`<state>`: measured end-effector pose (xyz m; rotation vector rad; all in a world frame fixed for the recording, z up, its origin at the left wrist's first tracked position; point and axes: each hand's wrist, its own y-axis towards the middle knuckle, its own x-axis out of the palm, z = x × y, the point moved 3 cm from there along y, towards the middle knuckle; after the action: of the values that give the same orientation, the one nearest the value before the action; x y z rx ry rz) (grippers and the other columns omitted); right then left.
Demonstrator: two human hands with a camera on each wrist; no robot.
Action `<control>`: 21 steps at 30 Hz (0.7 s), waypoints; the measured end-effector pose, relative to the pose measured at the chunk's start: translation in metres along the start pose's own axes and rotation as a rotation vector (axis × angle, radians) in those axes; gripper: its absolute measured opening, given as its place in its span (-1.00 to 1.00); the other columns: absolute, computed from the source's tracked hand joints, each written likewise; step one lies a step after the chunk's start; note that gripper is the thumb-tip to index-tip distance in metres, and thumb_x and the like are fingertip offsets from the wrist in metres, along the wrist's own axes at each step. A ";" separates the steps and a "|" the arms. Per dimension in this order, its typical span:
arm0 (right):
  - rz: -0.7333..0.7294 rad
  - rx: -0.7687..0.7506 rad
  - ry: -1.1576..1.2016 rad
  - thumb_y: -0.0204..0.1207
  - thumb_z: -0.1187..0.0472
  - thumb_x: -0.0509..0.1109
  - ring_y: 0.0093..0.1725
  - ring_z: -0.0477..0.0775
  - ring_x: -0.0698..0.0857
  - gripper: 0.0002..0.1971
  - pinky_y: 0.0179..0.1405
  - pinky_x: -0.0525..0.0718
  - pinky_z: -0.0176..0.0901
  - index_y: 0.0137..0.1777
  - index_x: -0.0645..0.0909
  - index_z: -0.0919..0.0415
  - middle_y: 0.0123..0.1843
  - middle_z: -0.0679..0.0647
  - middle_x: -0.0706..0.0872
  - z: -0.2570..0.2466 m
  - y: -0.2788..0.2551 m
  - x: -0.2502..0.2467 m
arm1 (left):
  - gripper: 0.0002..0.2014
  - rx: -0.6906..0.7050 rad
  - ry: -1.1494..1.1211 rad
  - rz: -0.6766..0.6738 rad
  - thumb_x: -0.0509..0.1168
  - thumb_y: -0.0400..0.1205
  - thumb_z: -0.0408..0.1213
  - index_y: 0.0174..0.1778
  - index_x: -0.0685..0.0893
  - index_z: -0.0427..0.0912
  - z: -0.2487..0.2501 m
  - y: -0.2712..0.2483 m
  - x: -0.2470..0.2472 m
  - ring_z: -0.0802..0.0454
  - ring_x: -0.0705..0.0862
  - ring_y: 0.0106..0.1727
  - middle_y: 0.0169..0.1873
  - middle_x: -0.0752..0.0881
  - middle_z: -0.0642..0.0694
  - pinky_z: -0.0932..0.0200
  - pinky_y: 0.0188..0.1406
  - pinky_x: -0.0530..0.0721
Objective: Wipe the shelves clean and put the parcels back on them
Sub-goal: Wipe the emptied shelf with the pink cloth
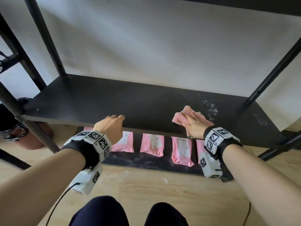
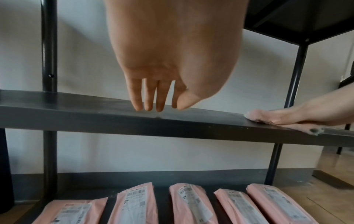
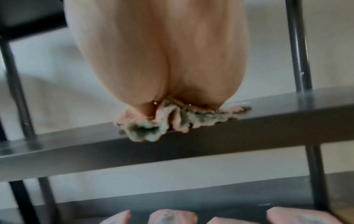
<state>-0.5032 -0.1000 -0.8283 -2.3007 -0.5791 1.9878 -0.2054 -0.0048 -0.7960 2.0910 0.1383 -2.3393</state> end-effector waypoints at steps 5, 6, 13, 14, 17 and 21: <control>0.033 -0.127 -0.046 0.41 0.41 0.26 0.67 0.16 -0.01 -0.23 0.61 0.09 0.25 0.57 0.12 -0.10 0.61 0.05 0.03 -0.047 -0.004 0.020 | -0.66 -0.066 0.005 -0.007 0.07 0.62 -0.38 0.29 0.53 -0.12 0.007 0.002 0.004 -0.08 0.58 0.22 0.20 0.60 -0.07 -0.06 0.08 0.66; 0.022 -0.131 -0.026 0.39 0.41 0.26 0.67 0.17 -0.01 -0.22 0.61 0.09 0.25 0.58 0.13 -0.09 0.63 0.08 0.03 -0.063 0.001 0.019 | -0.67 -0.094 0.002 0.003 0.07 0.61 -0.38 0.27 0.54 -0.12 0.002 0.000 0.003 -0.10 0.58 0.22 0.19 0.61 -0.07 -0.08 0.10 0.65; 0.009 -0.227 0.060 0.46 0.29 0.30 0.46 0.24 0.39 -0.52 0.17 0.45 0.17 -0.02 0.50 -0.48 0.26 0.00 0.38 -0.203 0.029 -0.009 | -0.64 -0.234 -0.013 0.026 0.08 0.59 -0.37 0.28 0.56 -0.07 -0.075 -0.037 0.000 -0.14 0.66 0.14 0.18 0.64 -0.08 0.00 0.07 0.65; -0.011 -0.262 0.047 0.49 0.18 0.30 0.50 0.29 0.37 -0.62 0.19 0.43 0.28 0.19 0.53 -0.33 0.36 0.06 0.42 -0.228 0.031 -0.006 | -0.62 -0.258 -0.013 0.026 0.09 0.59 -0.37 0.30 0.55 -0.05 -0.090 -0.044 -0.001 -0.15 0.66 0.16 0.21 0.64 -0.08 0.01 0.09 0.65; -0.034 -0.390 -0.067 0.48 0.27 0.21 0.58 0.28 0.21 -0.55 0.47 0.26 0.28 0.36 0.47 -0.09 0.51 0.16 0.29 -0.279 0.028 0.013 | -0.56 -0.302 -0.012 0.058 0.09 0.59 -0.37 0.37 0.54 -0.01 -0.115 -0.060 -0.005 -0.18 0.66 0.21 0.27 0.63 -0.10 -0.01 0.13 0.65; -0.057 -0.505 -0.036 0.34 0.40 0.14 0.59 0.23 0.21 -0.45 0.59 0.15 0.12 0.34 0.46 0.00 0.51 0.13 0.29 -0.279 0.014 0.024 | -0.63 -0.294 0.026 0.038 0.09 0.61 -0.37 0.32 0.54 -0.07 -0.106 -0.063 -0.003 -0.14 0.63 0.23 0.21 0.64 -0.10 -0.03 0.13 0.63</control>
<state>-0.2282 -0.0484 -0.8067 -2.4626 -1.2615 2.0423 -0.1041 0.0652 -0.8008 1.9639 0.4109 -2.1194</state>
